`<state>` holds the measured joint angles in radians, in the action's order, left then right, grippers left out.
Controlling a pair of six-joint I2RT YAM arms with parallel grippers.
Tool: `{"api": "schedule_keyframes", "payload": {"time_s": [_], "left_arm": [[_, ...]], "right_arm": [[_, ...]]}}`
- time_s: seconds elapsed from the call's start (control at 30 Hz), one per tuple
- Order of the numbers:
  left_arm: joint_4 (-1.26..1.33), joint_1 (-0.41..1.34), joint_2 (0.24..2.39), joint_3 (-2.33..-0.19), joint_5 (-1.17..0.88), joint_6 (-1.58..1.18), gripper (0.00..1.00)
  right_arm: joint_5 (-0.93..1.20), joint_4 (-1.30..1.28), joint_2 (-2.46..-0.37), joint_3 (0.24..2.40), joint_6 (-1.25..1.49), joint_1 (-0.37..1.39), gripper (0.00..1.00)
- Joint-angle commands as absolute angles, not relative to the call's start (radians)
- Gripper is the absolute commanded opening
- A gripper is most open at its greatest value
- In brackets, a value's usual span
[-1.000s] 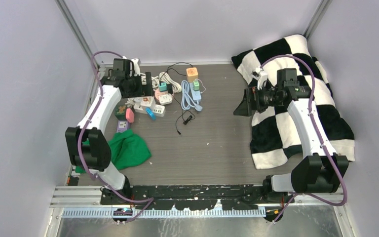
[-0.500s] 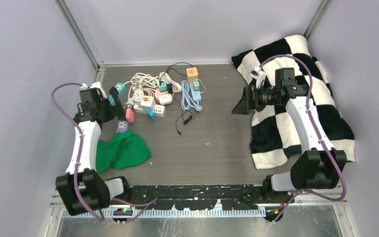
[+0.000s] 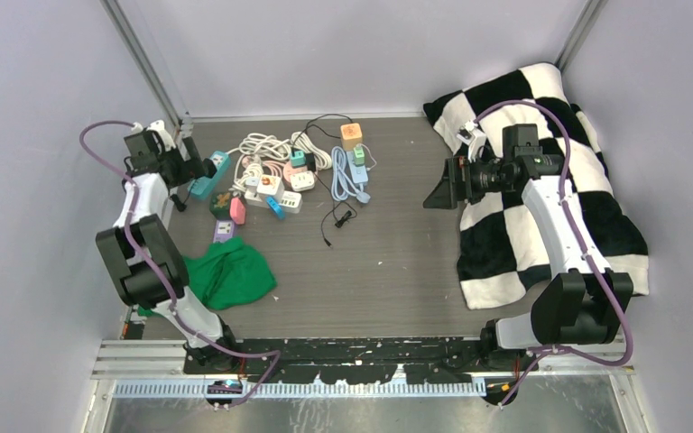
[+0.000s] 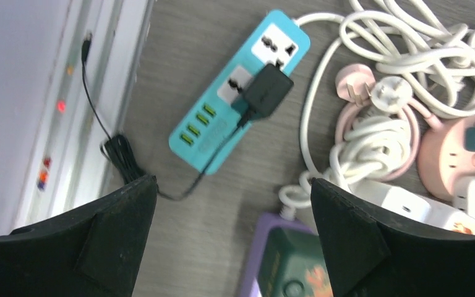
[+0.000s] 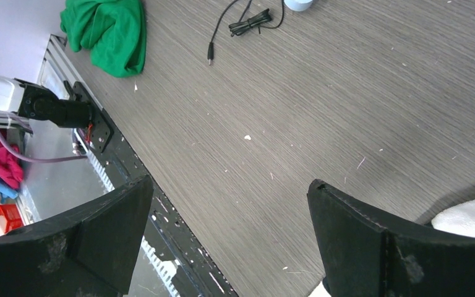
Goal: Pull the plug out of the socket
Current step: Pick up the socket from the corner of the board.
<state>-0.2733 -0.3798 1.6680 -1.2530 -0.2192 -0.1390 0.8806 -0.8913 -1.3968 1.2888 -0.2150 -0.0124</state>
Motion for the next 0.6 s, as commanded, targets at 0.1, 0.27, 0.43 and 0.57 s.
{"api": "schedule_keyframes", "payload": {"time_s": [0.1, 0.27, 0.43, 0.57], "left_arm": [[-0.236, -0.370, 1.845, -1.439, -0.300, 0.132, 0.96], [-0.223, -0.341, 1.988, -1.527, -0.343, 0.221, 0.94], [-0.254, -0.307, 2.114, -1.665, -0.329, 0.279, 0.93], [-0.328, -0.274, 2.195, -1.769, -0.328, 0.379, 0.88]], "right_arm": [[0.868, -1.022, -1.494, 1.405, -0.341, 0.000, 0.99], [0.848, -1.139, -1.621, 1.561, -0.420, 0.000, 1.00], [0.847, -1.155, -1.739, 1.626, -0.396, 0.047, 1.00], [0.836, -1.109, -1.770, 1.615, -0.337, 0.075, 1.00]]}}
